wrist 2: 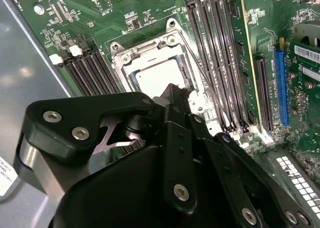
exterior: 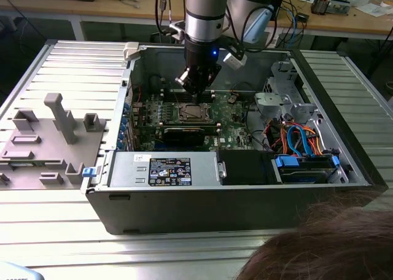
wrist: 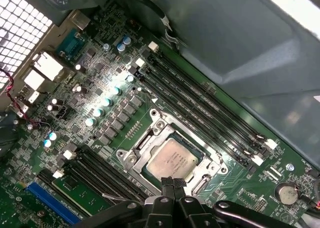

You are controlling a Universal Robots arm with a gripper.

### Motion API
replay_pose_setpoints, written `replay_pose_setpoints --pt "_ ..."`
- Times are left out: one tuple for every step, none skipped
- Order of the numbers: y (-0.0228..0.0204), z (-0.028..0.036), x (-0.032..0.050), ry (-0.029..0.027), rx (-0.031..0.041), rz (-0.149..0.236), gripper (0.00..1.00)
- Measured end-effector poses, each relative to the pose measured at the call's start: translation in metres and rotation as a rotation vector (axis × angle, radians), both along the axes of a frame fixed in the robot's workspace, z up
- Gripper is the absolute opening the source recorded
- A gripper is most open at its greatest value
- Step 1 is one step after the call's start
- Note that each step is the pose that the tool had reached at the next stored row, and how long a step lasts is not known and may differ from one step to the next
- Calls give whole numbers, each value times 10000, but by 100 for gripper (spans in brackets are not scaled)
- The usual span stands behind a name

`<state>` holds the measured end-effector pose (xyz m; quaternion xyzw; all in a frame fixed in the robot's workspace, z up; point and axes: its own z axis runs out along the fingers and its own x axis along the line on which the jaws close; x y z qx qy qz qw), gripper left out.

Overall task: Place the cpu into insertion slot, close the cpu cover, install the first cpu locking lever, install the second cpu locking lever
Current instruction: 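Install the first cpu locking lever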

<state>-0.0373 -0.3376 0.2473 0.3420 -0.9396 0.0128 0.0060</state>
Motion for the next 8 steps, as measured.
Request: replay_pose_setpoints --pt "0 0 0 0 0 58 11" --pt "0 0 0 0 0 93 11" --pt "0 0 0 0 0 126 11" --pt "0 0 0 0 0 165 11" --pt "0 0 0 0 0 200 11" --pt "0 0 0 0 0 274 11" --pt "0 0 0 1 0 309 11" --pt "0 0 0 0 0 368 11"
